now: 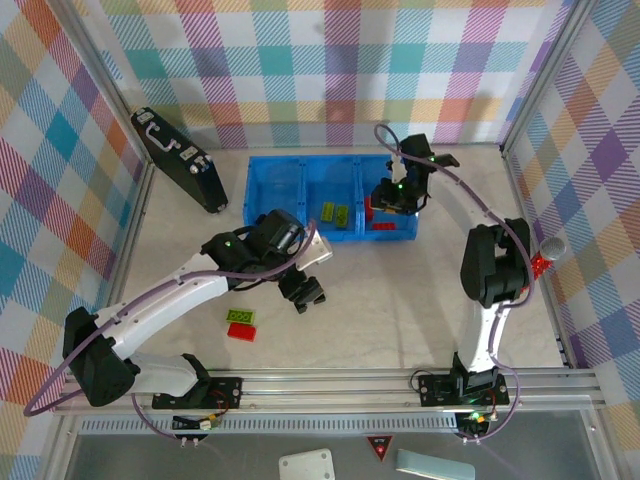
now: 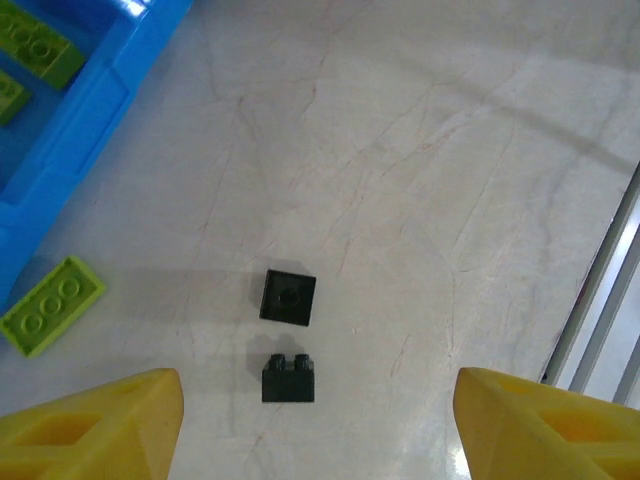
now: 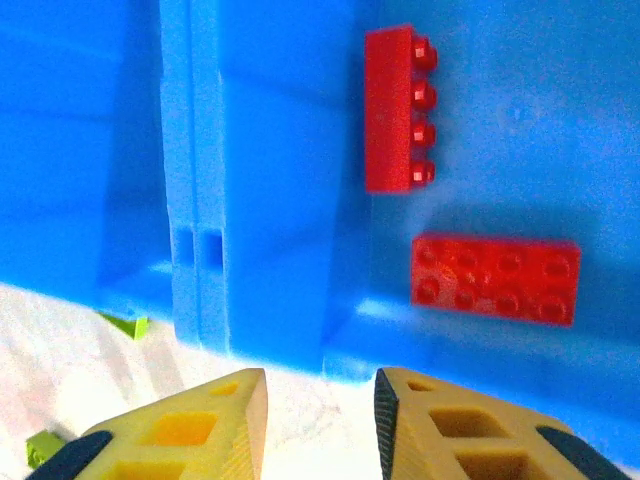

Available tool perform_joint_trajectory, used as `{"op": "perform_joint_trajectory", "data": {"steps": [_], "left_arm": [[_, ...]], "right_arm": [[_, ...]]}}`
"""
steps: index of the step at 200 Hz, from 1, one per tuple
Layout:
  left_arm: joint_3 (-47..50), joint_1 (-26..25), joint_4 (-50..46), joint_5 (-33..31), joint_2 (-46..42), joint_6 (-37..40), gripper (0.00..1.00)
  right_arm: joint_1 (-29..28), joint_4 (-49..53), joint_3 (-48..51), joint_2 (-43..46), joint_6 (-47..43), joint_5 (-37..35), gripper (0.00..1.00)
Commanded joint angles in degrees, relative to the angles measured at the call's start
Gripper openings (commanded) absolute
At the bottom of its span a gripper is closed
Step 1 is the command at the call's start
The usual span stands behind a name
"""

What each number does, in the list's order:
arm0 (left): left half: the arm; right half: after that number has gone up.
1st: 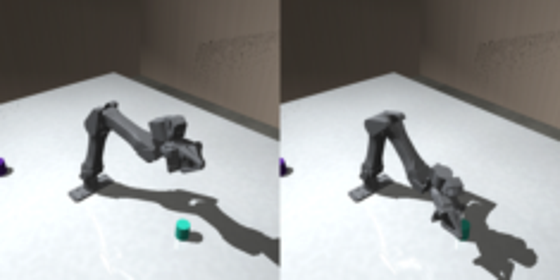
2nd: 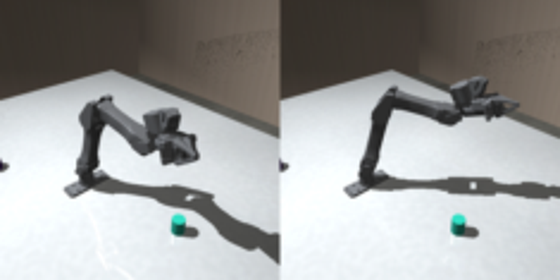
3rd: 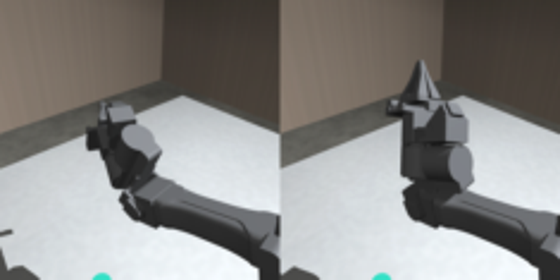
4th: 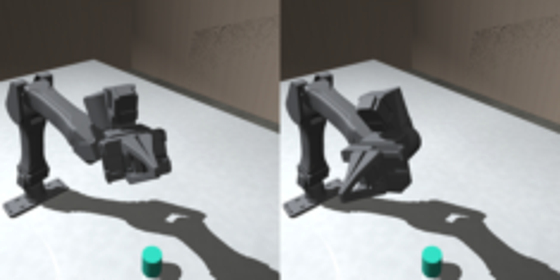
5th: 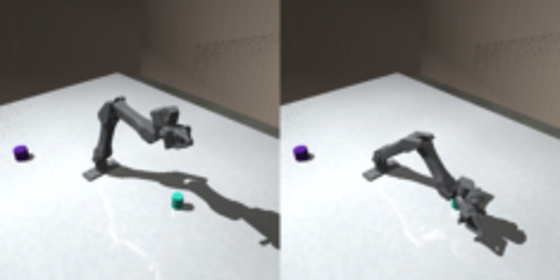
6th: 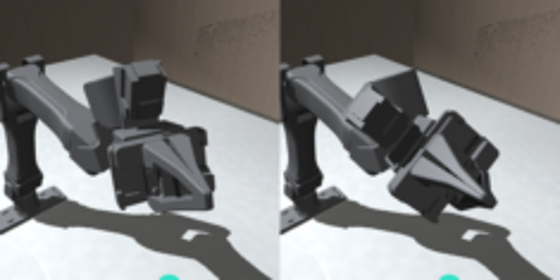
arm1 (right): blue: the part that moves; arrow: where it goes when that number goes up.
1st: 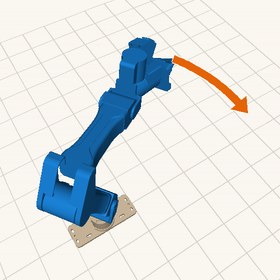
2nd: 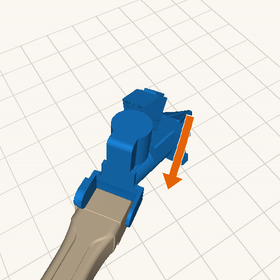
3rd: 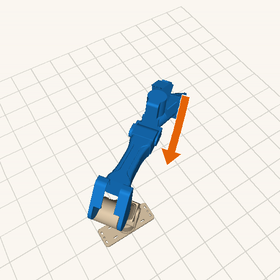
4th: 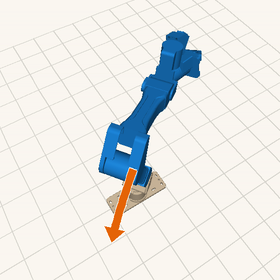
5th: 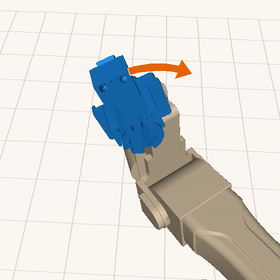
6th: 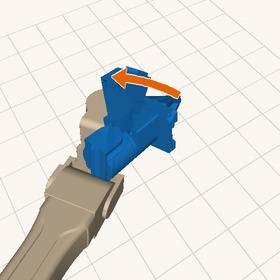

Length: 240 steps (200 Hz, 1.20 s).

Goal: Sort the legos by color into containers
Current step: Move the lego to the bottom-center of the table.

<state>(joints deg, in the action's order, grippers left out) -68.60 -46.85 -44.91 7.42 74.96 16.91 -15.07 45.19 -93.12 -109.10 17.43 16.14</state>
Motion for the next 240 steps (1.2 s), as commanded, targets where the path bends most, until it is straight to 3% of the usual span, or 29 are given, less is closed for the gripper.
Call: {"op": "perform_joint_trajectory", "data": {"steps": [1, 65, 132, 193, 240], "left_arm": [[-1.61, -0.12, -5.71, -4.28, 0.6, -9.37, 0.71], [8.71, -0.1, -5.58, -17.85, -5.19, -31.8, 0.74], [16.89, -0.09, -13.51, -23.24, -5.9, -48.55, 0.78], [21.98, 0.61, -12.64, -24.0, -5.36, -57.77, 0.81], [27.18, 2.8, -9.25, -23.13, -6.99, -61.42, 0.93]], "right_arm": [[-0.56, -3.0, 4.61, 5.0, 1.59, 1.02, 0.36], [-1.45, -6.52, 17.65, 15.75, 3.09, 1.0, 0.36], [-1.99, -7.37, 24.97, 22.28, 3.66, 1.16, 0.37], [-2.45, -7.74, 29.5, 25.05, 3.8, 1.44, 0.37], [-2.79, -7.41, 32.23, 27.4, 4.04, 1.21, 0.37]]}}
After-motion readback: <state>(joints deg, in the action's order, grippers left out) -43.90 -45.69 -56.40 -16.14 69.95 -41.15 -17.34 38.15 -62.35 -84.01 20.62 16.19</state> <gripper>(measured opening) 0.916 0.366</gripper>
